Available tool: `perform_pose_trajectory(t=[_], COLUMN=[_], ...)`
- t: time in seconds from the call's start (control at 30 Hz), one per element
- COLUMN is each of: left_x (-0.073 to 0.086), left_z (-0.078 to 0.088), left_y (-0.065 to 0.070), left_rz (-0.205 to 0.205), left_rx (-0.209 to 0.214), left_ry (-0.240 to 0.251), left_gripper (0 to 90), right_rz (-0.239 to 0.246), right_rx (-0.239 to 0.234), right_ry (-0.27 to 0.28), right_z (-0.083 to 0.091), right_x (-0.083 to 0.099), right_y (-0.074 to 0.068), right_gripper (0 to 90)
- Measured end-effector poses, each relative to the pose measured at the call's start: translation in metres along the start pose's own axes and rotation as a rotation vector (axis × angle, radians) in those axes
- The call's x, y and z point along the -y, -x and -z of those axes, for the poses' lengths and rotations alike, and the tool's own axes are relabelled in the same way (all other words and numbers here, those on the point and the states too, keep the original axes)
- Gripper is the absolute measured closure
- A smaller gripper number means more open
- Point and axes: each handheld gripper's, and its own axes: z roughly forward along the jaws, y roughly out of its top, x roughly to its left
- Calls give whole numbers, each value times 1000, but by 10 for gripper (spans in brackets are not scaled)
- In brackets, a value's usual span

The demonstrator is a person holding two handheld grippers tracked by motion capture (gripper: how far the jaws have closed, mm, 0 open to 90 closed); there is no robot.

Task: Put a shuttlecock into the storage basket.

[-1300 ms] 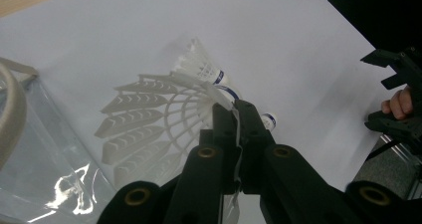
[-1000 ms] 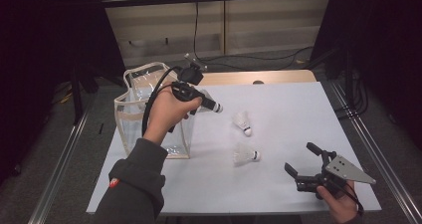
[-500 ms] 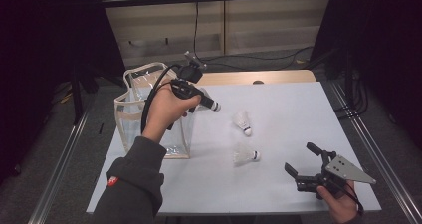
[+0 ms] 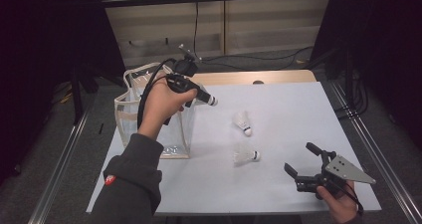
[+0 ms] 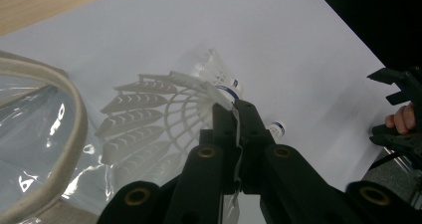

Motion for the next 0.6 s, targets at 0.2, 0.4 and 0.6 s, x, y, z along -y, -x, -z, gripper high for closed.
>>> perform_pose_trajectory(t=[0.2,0.4,0.6], left_x=[-3,-5,-6], left_z=[3,7,10], left_y=[0,-1,-3], left_rz=[1,2,9], left_rx=[-7,-9,-15], left_ry=[0,6,5], left_gripper=[896,896,896], right_rz=[4,3,0], right_rx=[1,1,1], right_ry=[-3,1,3], right_z=[0,0,0], right_x=[0,0,0], right_y=[1,0,0], right_gripper=[9,10,10])
